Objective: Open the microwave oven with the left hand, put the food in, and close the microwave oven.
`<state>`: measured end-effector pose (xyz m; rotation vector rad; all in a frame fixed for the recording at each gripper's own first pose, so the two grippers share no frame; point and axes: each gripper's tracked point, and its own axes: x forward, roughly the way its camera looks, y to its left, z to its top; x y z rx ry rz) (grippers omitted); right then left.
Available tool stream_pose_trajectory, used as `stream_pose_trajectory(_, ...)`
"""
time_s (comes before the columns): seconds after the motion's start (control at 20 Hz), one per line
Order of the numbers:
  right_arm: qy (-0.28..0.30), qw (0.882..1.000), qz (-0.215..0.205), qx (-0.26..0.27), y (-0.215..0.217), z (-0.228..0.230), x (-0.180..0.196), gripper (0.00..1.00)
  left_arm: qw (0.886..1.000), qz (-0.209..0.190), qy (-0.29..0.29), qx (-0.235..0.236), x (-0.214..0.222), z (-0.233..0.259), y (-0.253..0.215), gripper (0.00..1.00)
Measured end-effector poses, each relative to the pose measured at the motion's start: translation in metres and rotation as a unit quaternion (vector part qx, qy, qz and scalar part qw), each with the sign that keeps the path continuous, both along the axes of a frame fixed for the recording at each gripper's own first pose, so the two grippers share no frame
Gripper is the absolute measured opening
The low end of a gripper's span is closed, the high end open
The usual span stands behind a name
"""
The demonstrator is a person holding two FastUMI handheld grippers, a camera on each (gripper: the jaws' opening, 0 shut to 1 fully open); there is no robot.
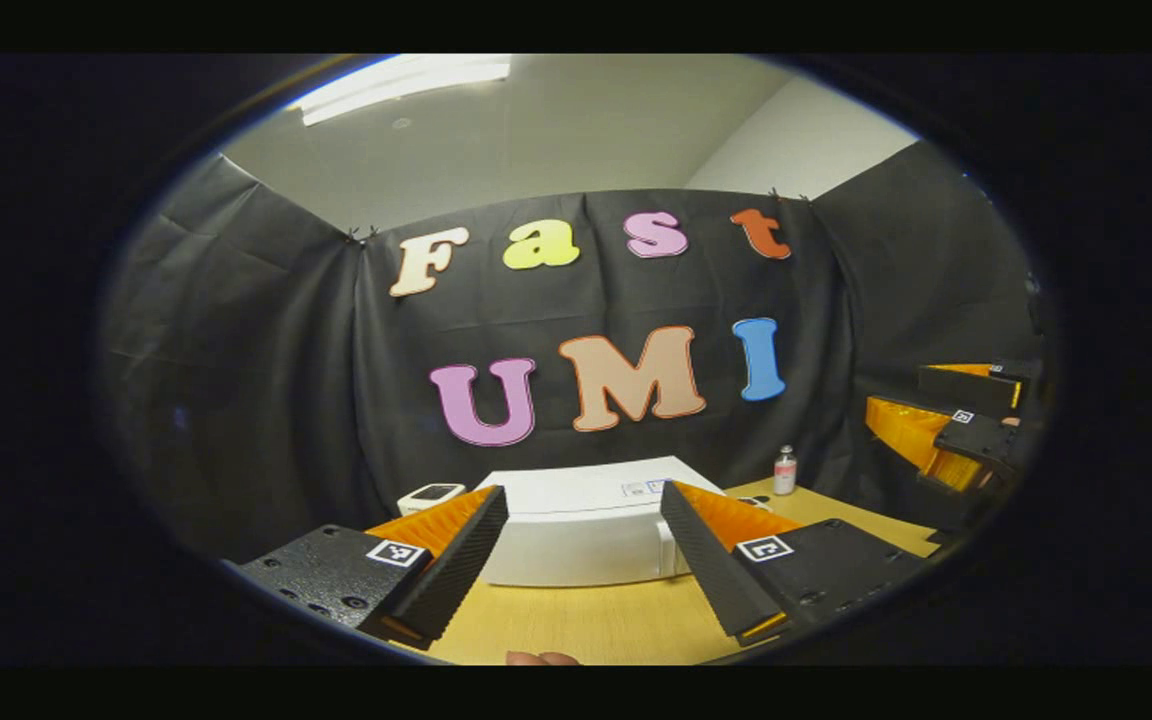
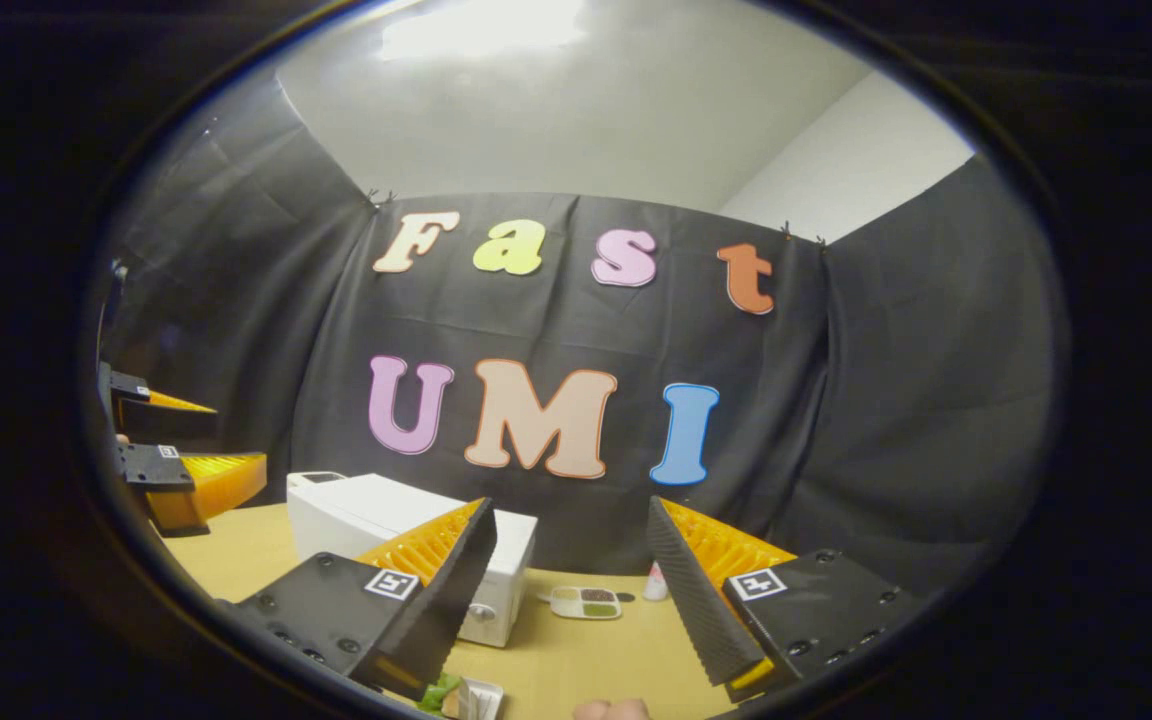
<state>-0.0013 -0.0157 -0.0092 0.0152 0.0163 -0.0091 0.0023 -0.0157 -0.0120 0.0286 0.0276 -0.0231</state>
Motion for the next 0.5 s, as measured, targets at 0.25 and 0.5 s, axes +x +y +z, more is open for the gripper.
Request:
stream_pose_trajectory(0.25,-0.004,1.0,-0.006,0.001,-0.004,0.003,0.0,0.97,1.0,-0.006,0.002,0.0,0.003,-0.002,-0.005,0.95)
stream_pose_trajectory(0.5,-0.002,1.0,-0.012,0.0,-0.008,0.001,-0.002,0.97,1.0,-0.012,0.009,-0.003,0.008,-0.012,-0.008,0.98)
